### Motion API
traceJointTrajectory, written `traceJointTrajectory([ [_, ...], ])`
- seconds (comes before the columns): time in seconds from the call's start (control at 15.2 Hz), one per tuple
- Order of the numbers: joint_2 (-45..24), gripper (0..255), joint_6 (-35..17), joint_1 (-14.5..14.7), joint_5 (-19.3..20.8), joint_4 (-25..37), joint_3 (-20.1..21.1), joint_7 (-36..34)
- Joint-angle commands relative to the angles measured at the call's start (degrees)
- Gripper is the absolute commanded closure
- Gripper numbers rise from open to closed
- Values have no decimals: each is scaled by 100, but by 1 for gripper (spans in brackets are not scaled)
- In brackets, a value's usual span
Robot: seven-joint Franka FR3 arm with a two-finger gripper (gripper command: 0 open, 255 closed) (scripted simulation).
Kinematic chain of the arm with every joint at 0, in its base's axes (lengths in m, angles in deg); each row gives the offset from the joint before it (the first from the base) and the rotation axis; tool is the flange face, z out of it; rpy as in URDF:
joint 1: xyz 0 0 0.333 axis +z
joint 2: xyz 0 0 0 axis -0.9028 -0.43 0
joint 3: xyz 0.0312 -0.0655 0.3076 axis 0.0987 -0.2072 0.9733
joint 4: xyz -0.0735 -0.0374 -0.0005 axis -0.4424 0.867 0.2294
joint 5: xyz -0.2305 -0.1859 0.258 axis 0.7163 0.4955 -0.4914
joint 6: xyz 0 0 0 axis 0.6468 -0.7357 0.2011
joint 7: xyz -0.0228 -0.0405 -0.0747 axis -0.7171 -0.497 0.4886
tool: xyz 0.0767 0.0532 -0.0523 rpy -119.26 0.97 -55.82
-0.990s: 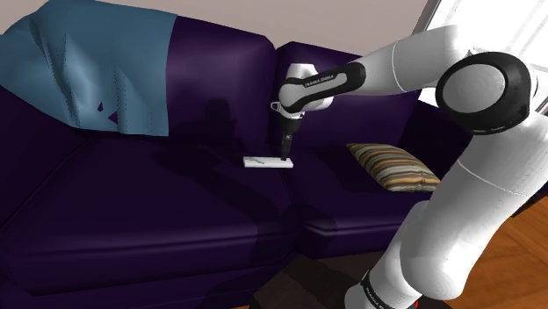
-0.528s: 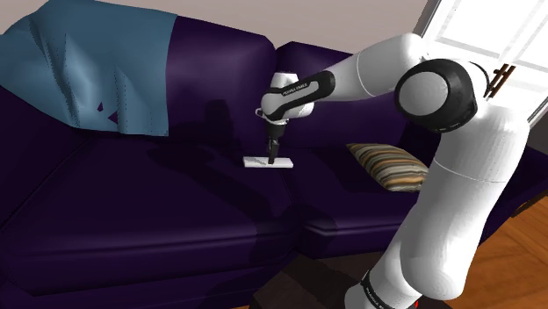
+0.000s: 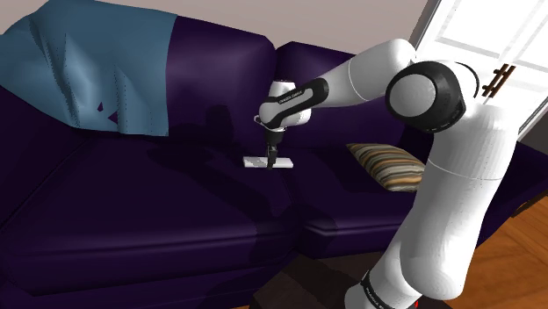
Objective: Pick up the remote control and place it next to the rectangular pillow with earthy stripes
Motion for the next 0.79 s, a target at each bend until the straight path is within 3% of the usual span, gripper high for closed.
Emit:
traceJointTrajectory([
  [0.0, 0, 0, -9, 0, -1, -7, 0, 1],
  [0.26, 0, 0, -7, 0, -1, -6, 0, 1],
  [0.33, 0, 255, -7, 0, -1, -6, 0, 1],
  [0.73, 7, 255, -11, 2, 2, -16, 0, -1],
])
